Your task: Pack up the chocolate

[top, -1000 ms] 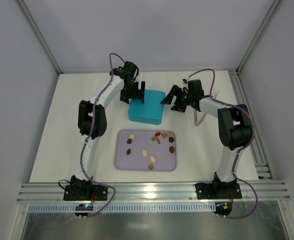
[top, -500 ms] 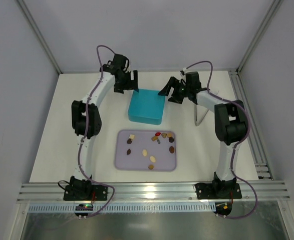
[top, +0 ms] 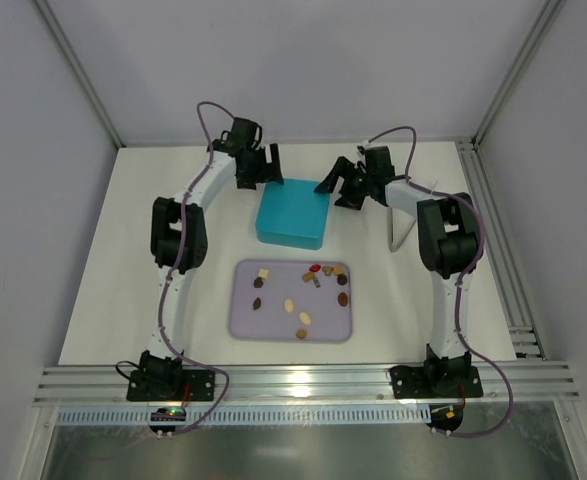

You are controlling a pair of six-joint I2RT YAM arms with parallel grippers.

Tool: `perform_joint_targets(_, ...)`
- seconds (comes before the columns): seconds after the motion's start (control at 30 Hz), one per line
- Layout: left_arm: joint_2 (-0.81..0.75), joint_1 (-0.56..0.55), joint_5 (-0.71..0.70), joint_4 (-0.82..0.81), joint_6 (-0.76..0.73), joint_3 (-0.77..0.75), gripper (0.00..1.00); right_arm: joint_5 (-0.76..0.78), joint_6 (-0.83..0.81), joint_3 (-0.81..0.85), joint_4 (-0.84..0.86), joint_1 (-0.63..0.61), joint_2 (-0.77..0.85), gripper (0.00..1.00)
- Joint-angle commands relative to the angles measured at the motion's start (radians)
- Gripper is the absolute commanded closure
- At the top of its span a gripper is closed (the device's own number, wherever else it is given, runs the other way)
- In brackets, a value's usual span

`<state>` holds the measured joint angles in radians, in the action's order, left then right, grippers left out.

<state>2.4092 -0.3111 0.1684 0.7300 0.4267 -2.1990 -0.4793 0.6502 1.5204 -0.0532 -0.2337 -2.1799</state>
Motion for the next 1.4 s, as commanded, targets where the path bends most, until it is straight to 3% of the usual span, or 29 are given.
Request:
perform_joint_targets(0.0, -0.004, 0.000, -0.052, -0.026, 0.015, 0.053, 0.14, 0.021, 0.003, 0.040, 0.010, -0.004, -0.011, 0.12)
perform_joint_targets(0.43, 0.053, -0.026, -0.159, 0.097, 0.015, 0.076, 0.22, 0.033, 0.032, 0.075, -0.033, -0.010, -0.063, 0.21)
perform_joint_targets(1.07, 0.166, -0.056, -0.196, 0.226, 0.017, -0.005, 0.33, 0.059, 0.034, 0.103, -0.096, -0.036, -0.138, 0.41)
perform_joint_targets(1.37, 0.185, -0.059, -0.178, 0.261, 0.006, -0.042, 0.39, 0.111, -0.006, 0.156, -0.201, -0.068, -0.147, 0.54)
